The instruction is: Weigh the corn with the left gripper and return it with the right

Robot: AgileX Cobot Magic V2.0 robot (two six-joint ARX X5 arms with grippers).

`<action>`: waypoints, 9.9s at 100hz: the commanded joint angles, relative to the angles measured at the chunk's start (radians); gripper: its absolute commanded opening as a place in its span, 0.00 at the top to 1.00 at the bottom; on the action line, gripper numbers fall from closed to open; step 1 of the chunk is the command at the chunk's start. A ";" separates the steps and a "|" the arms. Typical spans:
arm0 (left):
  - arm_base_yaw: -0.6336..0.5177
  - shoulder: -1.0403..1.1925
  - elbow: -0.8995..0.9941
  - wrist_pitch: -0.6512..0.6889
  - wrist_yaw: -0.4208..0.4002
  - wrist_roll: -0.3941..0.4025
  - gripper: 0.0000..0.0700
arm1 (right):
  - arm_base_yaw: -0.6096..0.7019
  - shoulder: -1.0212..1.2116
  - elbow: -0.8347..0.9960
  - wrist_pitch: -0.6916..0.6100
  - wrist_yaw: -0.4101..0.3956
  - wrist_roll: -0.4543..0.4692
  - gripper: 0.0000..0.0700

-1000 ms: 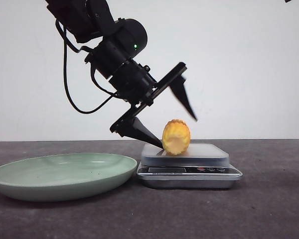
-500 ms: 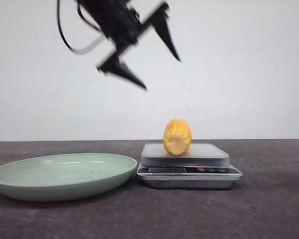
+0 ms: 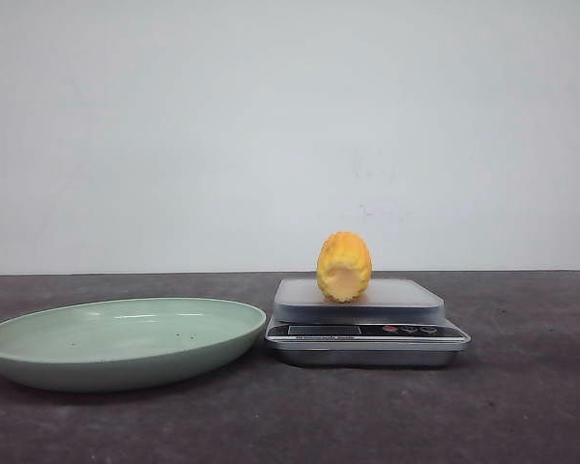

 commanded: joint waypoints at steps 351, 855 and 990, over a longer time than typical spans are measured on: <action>-0.006 -0.559 -0.159 -0.181 -0.194 0.051 1.00 | 0.631 1.010 1.029 -0.067 0.306 0.033 1.00; -0.006 -0.876 -0.463 -0.180 -0.580 -0.031 1.00 | 0.035 -0.546 -0.698 0.426 0.437 -0.302 0.99; -0.005 -0.876 -0.463 -0.180 -0.580 -0.031 1.00 | 0.022 -0.546 -0.698 0.424 0.315 -0.317 0.99</action>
